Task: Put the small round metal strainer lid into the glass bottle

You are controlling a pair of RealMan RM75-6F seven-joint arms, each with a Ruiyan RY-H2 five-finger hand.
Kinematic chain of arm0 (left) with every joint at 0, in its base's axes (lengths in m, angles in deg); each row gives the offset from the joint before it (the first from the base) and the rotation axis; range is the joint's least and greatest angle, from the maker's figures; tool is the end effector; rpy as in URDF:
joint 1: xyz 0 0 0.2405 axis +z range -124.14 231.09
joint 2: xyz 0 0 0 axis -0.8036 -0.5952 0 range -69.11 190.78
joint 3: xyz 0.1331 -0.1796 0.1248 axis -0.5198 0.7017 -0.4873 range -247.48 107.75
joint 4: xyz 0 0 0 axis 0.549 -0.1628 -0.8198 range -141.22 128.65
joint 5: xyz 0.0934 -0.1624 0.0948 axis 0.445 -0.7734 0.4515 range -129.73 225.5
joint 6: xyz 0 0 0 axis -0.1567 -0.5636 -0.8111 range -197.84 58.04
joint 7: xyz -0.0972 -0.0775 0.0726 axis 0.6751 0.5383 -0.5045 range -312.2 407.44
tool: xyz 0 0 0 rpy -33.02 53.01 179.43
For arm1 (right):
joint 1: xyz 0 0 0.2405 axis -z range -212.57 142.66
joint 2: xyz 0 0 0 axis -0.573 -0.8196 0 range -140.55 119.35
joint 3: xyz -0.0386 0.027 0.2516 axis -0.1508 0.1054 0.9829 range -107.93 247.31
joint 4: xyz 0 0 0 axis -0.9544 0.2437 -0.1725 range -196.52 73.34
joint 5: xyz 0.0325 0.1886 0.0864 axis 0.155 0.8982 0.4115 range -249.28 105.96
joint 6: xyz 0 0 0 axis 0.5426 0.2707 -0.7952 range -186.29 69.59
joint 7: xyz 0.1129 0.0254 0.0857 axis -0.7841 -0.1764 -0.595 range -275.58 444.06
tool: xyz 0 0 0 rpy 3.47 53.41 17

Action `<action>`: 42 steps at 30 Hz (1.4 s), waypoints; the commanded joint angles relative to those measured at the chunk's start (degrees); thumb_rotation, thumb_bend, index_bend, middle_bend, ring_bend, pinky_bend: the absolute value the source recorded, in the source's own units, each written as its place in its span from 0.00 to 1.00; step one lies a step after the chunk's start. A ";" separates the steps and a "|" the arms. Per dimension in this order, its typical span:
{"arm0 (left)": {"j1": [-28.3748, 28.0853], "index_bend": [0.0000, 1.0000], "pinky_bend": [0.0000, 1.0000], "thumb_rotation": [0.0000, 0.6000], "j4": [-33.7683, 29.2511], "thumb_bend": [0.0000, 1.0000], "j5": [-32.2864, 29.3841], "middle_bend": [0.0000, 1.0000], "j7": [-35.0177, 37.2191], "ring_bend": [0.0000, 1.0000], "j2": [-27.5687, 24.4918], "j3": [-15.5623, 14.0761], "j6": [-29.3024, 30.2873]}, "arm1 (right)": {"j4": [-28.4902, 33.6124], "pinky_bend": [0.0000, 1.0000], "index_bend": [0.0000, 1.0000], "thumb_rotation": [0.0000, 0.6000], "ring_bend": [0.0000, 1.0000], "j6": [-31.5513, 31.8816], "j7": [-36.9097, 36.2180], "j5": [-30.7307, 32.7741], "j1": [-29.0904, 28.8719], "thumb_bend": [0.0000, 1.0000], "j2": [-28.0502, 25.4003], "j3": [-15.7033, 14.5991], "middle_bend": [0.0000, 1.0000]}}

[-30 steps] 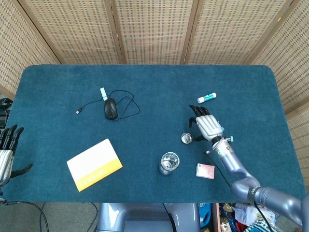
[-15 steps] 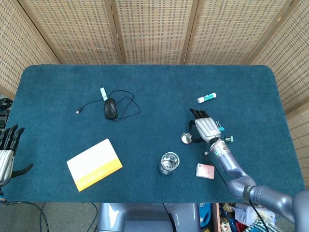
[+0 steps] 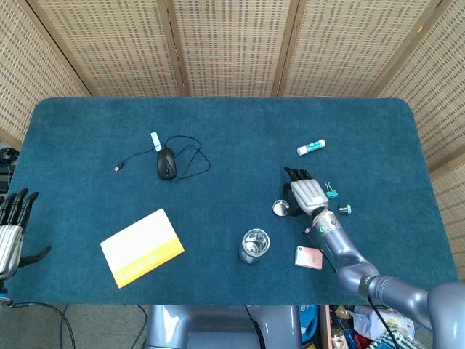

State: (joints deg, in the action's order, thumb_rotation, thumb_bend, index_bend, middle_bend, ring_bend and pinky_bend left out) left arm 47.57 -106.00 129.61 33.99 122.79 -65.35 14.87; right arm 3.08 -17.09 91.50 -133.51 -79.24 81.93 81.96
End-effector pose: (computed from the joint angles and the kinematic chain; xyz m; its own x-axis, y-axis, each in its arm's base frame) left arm -0.2921 0.1901 0.1661 0.5184 -0.0102 0.8551 0.8548 0.0360 -0.5178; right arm -0.2047 -0.3936 -0.0229 0.4048 -0.3781 0.8326 -0.9125 -0.2263 0.3409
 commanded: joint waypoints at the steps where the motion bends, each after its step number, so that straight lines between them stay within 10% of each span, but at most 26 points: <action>1: -0.06 0.00 0.00 1.00 0.00 0.06 -0.16 0.00 0.00 0.00 0.03 0.04 -0.08 | -0.30 0.00 0.53 1.00 0.00 -0.13 0.03 0.01 -0.25 0.45 0.26 -0.08 0.00; 42: -0.62 0.00 0.00 1.00 -0.15 0.05 -0.65 0.00 -0.82 0.00 0.33 -0.29 -0.57 | 2.52 0.00 0.65 1.00 0.00 1.78 -2.11 -2.14 -0.75 0.59 -1.18 -0.23 0.00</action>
State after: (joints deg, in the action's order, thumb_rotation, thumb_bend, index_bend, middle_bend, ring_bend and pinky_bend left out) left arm 46.96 -106.15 128.96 33.18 123.12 -65.63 14.30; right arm 5.10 -15.67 89.60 -135.34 -80.08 81.19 81.57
